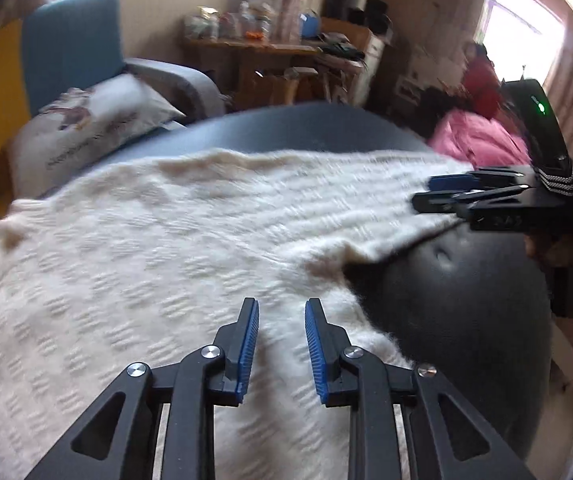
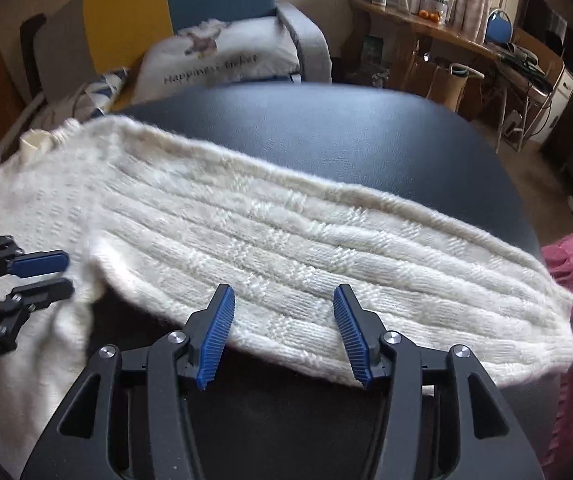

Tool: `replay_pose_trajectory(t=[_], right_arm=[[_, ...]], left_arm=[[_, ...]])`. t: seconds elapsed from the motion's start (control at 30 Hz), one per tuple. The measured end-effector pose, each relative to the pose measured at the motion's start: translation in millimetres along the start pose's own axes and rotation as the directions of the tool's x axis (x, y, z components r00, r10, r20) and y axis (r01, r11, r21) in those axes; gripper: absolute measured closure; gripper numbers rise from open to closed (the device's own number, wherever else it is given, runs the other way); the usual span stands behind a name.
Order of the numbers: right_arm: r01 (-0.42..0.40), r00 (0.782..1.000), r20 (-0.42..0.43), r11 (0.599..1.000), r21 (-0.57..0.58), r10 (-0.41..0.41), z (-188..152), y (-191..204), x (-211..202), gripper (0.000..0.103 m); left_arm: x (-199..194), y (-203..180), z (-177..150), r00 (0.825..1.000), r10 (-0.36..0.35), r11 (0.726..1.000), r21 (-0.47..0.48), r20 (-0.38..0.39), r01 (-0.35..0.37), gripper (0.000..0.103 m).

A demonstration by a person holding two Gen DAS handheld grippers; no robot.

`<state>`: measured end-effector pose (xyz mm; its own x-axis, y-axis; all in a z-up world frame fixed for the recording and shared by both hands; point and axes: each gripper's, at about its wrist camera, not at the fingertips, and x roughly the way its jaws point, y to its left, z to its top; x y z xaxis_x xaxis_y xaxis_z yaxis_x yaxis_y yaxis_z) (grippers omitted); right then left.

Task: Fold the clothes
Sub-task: 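Move the right tool up the sweater toward the collar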

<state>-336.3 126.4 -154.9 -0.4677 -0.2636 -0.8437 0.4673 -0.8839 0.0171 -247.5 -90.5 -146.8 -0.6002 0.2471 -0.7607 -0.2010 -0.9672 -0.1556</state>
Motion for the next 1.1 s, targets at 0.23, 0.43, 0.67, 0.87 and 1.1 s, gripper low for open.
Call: replay_pose_trajectory(t=[0.23,0.43,0.67,0.87,1.1], right_arm=[[0.162,0.987,-0.057,0.967,0.197,-0.153,-1.1,-96.8,-8.0,0.048],[0.177,0.984,-0.064,0.953,0.246,-0.166,-12.8,-123.2,3.7,0.048],[0.185,0.983,-0.031,0.966,0.181,-0.183,13.2,-82.4,-17.4,0.046],[-0.091,0.993,0.067,0.995,-0.042,0.094,59.1,53.6,-22.1,0.046],[-0.313,0.944,0.012,0.911,-0.268,0.329,99.5,214.5,16.2,0.046]], left_arm=[[-28.6,39.0,-30.7,0.997,0.079,0.993,-0.089,0.021,-0.077,0.079],[-23.8,57.0,-42.9,0.998,0.064,0.987,-0.143,-0.025,-0.067,0.079],[-71.1,79.4,-49.2,0.991,0.114,0.969,-0.228,0.067,-0.096,0.079],[-118.0,142.9,-72.6,0.964,0.250,0.916,-0.344,0.087,-0.206,0.079],[-135.2,212.8,-69.3,0.930,0.354,0.871,-0.398,0.098,-0.289,0.079]])
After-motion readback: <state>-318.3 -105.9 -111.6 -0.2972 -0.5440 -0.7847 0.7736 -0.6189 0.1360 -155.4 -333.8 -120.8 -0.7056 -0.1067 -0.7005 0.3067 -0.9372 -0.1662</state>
